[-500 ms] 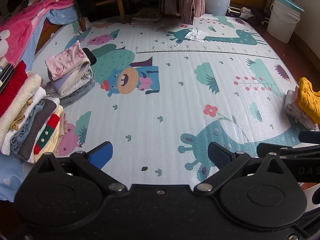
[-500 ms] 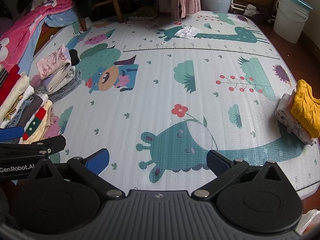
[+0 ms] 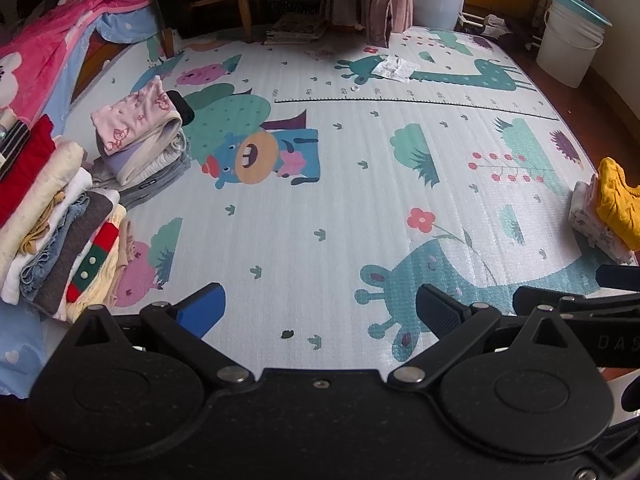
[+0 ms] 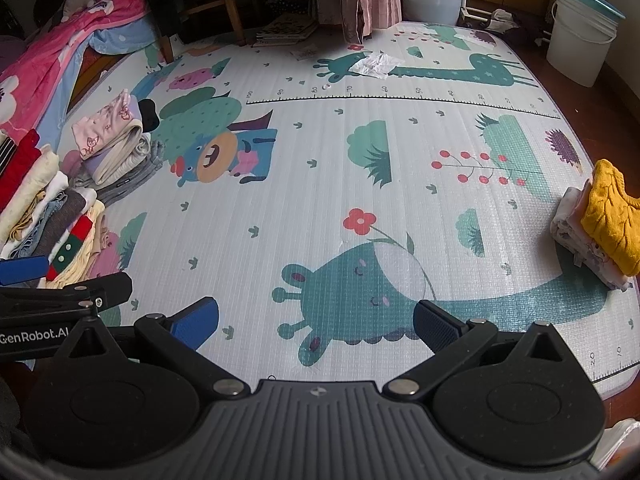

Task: Fold clothes

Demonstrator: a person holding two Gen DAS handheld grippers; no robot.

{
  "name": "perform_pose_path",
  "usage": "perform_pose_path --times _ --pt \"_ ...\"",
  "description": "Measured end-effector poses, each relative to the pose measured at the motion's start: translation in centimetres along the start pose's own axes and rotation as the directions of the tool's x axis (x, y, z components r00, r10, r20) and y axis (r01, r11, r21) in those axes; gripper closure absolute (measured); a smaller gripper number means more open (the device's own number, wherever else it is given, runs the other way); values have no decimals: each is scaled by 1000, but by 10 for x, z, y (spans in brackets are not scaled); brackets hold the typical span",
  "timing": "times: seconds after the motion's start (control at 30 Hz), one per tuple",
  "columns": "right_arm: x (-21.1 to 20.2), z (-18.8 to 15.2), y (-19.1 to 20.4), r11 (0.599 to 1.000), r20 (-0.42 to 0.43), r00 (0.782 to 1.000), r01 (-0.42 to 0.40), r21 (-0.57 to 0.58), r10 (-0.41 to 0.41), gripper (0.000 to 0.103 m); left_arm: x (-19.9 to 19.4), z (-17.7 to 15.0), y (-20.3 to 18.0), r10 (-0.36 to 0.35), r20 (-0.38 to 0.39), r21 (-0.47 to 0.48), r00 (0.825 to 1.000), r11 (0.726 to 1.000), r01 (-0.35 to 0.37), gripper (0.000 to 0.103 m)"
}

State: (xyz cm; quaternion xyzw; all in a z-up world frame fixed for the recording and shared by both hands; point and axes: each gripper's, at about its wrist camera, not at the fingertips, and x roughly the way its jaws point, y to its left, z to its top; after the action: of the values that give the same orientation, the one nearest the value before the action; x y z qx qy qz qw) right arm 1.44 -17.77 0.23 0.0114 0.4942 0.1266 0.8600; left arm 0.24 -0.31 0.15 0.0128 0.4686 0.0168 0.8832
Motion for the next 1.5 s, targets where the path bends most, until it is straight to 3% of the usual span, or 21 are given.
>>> perform_pose_path --times 0.27,0.4,0.83,1.5 --pt "0 1 0 1000 -1 1000 1 -3 -1 0 0 1 0 -20 -2 -14 1000 1000 20 1" --pt "1 1 1 1000 -2 1000 6 -9 -7 0 -4 0 -3 4 35 17 999 1000 -5 1" --pt "2 0 -2 1000 -9 1000 23 6 -23 0 -5 0 -2 -50 38 9 998 999 50 1" --pt "1 1 -2 1000 -6 1000 18 -2 -18 0 -3 -1 0 -30 36 -5 999 1000 30 1"
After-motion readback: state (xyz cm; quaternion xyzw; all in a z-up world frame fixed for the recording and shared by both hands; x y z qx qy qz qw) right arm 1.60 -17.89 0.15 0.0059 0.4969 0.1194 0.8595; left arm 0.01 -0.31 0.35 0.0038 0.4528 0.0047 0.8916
